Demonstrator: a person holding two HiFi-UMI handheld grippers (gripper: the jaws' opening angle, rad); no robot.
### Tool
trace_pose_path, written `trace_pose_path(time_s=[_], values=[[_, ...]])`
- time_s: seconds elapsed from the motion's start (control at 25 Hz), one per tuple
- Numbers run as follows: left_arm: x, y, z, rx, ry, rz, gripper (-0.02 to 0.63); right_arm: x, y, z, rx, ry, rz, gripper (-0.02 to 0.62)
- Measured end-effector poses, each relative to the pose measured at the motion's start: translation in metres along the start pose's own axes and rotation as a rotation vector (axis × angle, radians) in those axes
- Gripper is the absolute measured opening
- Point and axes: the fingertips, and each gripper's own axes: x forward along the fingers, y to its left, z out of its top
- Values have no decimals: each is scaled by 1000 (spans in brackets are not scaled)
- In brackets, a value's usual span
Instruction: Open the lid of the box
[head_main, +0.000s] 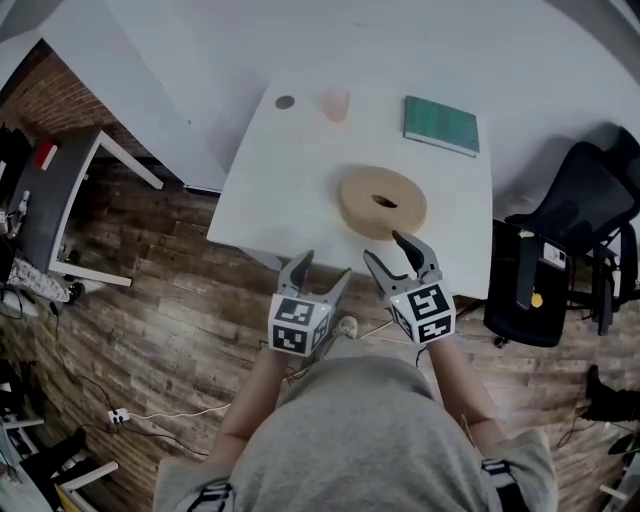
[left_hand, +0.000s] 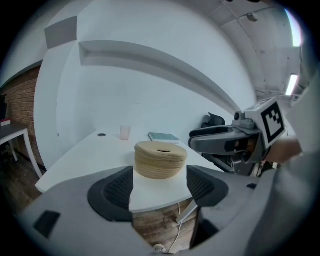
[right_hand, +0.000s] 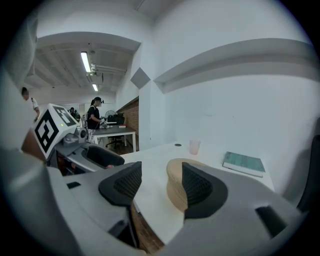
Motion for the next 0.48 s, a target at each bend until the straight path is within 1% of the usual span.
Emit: trace_pose_path(time_s=[0.24, 0.48], values=[[45, 11, -2, 41, 53, -40, 318, 37, -14, -11, -52, 74, 35, 249], [87, 20, -16, 92, 108, -62, 318, 63, -25, -22, -112, 143, 67, 246]])
